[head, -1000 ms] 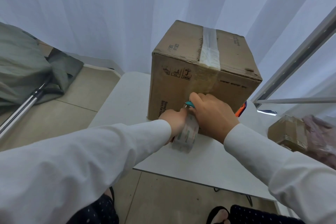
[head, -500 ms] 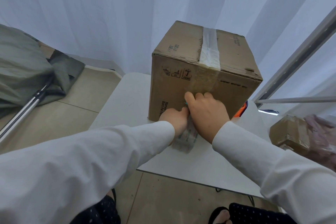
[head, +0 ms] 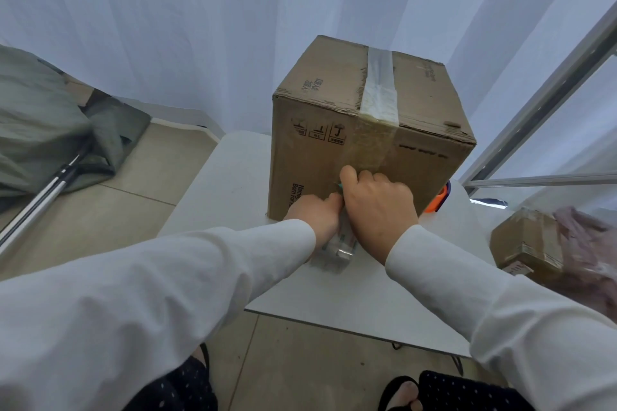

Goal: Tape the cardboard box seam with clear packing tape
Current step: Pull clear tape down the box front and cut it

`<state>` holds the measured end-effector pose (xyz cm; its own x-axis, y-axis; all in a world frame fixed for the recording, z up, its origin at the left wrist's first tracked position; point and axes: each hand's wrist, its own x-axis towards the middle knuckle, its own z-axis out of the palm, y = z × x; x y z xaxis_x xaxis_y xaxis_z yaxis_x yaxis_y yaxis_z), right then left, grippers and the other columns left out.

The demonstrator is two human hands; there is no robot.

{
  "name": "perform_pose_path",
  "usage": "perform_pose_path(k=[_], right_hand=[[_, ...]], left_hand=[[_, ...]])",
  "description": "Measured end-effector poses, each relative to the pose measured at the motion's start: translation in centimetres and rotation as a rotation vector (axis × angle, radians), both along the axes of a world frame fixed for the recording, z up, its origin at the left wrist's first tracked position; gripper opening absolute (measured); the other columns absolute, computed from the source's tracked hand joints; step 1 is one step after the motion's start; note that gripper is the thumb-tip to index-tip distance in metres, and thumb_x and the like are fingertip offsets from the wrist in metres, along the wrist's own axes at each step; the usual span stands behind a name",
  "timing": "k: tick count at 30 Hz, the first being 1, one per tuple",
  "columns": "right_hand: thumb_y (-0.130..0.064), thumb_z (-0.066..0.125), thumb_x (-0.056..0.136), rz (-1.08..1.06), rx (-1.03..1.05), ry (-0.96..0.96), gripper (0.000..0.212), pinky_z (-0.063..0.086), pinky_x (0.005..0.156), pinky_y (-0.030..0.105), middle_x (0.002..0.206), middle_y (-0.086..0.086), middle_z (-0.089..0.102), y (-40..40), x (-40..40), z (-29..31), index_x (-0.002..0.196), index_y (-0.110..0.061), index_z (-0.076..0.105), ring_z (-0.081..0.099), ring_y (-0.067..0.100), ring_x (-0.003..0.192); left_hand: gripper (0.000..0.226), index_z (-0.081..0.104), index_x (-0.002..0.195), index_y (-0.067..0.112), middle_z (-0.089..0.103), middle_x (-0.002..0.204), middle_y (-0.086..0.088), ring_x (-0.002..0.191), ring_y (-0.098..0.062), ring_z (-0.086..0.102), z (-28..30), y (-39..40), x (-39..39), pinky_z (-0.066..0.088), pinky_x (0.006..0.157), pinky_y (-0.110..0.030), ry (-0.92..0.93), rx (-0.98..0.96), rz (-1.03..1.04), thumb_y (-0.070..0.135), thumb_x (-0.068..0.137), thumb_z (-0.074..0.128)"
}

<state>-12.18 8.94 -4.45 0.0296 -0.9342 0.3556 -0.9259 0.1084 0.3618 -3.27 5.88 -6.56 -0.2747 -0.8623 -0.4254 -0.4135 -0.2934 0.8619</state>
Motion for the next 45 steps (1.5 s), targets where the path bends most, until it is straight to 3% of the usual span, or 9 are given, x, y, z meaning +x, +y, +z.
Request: perform_pose_path(k=[4, 7, 11, 14, 19, 26, 35, 40, 45], right_hand=[[-0.013, 0.081, 0.051, -0.040, 0.026, 0.056, 0.029, 0.020, 0.042, 0.021, 0.046, 0.006, 0.057, 0.2, 0.0, 0.2, 0.066, -0.012, 0.056, 0.053, 0.024, 0.037], [-0.015, 0.070, 0.071, -0.007, 0.095, 0.053, 0.022, 0.026, 0.047, 0.026, 0.067, 0.009, 0.063, 0.1, -0.3, 0.5, 0.086, -0.010, 0.054, 0.060, 0.027, 0.058], [-0.016, 0.081, 0.054, -0.071, 0.069, 0.084, 0.030, 0.022, 0.045, 0.024, 0.051, 0.008, 0.060, -0.1, 0.4, 1.2, 0.070, -0.012, 0.056, 0.056, 0.025, 0.044], [-0.016, 0.055, 0.085, -0.004, 0.124, 0.042, 0.014, 0.029, 0.055, 0.030, 0.083, 0.009, 0.063, -0.6, 0.3, 0.4, 0.097, -0.011, 0.049, 0.061, 0.028, 0.076], [-0.018, 0.058, 0.083, -0.027, 0.097, 0.058, 0.014, 0.029, 0.053, 0.028, 0.077, 0.008, 0.065, -0.4, 0.3, 0.4, 0.093, -0.012, 0.053, 0.062, 0.028, 0.070], [-0.013, 0.042, 0.092, 0.026, 0.114, -0.041, 0.017, 0.030, 0.060, 0.032, 0.098, 0.011, 0.063, 0.0, -0.7, 0.3, 0.110, -0.012, 0.043, 0.058, 0.031, 0.089], [-0.024, 0.080, 0.049, -0.067, 0.075, 0.108, 0.026, 0.018, 0.042, 0.021, 0.043, 0.000, 0.057, -0.5, -0.2, 0.4, 0.066, -0.021, 0.061, 0.052, 0.019, 0.037], [-0.013, 0.045, 0.091, 0.048, 0.136, -0.003, 0.021, 0.025, 0.047, 0.028, 0.093, 0.010, 0.064, -0.6, -0.2, 0.8, 0.112, -0.014, 0.048, 0.059, 0.030, 0.082], [-0.010, 0.044, 0.091, 0.045, 0.161, -0.072, 0.028, 0.013, 0.042, 0.025, 0.091, 0.008, 0.065, -0.3, -0.1, 1.4, 0.119, -0.014, 0.044, 0.051, 0.027, 0.068]], left_hand=[[0.046, 0.056, 0.072, -0.003, 0.049, 0.085, -0.035, 0.086, -0.042, 0.057, 0.2, -0.1, 0.0, 0.042, 0.074, -0.037, 0.014, 0.015, 0.002, 0.038, 0.088, 0.040], [0.046, 0.041, 0.054, 0.008, 0.039, 0.058, -0.013, 0.060, -0.031, 0.043, 0.3, -0.1, 0.1, 0.033, 0.064, -0.030, -0.028, -0.010, -0.015, 0.037, 0.090, 0.039], [0.046, 0.032, 0.050, 0.013, 0.032, 0.054, -0.005, 0.051, -0.021, 0.030, 0.2, -0.1, 0.0, 0.024, 0.052, -0.028, -0.038, -0.020, -0.010, 0.033, 0.091, 0.039], [0.047, 0.032, 0.050, 0.011, 0.031, 0.054, -0.006, 0.051, -0.021, 0.030, 0.0, -0.3, 0.0, 0.023, 0.051, -0.027, -0.039, -0.043, -0.003, 0.033, 0.091, 0.038], [0.051, 0.053, 0.076, -0.012, 0.042, 0.076, -0.034, 0.069, -0.036, 0.046, 0.1, -0.2, 0.0, 0.031, 0.067, -0.030, -0.049, -0.034, -0.010, 0.034, 0.091, 0.038], [0.041, 0.047, 0.059, 0.012, 0.053, 0.072, -0.011, 0.078, -0.032, 0.055, 0.1, -0.2, -0.3, 0.050, 0.085, -0.040, 0.015, 0.032, 0.046, 0.041, 0.086, 0.038], [0.039, 0.049, 0.060, 0.012, 0.056, 0.079, -0.014, 0.086, -0.037, 0.061, 0.3, -0.2, -0.2, 0.050, 0.094, -0.050, 0.040, 0.041, 0.068, 0.040, 0.085, 0.039], [0.040, 0.053, 0.068, 0.010, 0.063, 0.090, -0.017, 0.095, -0.038, 0.063, 0.3, -0.5, -0.1, 0.049, 0.096, -0.050, 0.003, 0.005, 0.046, 0.043, 0.084, 0.038], [0.055, 0.065, 0.089, 0.001, 0.068, 0.104, -0.024, 0.097, -0.040, 0.064, 0.0, -0.7, -0.2, 0.050, 0.094, -0.052, 0.010, 0.004, 0.028, 0.047, 0.076, 0.038]])
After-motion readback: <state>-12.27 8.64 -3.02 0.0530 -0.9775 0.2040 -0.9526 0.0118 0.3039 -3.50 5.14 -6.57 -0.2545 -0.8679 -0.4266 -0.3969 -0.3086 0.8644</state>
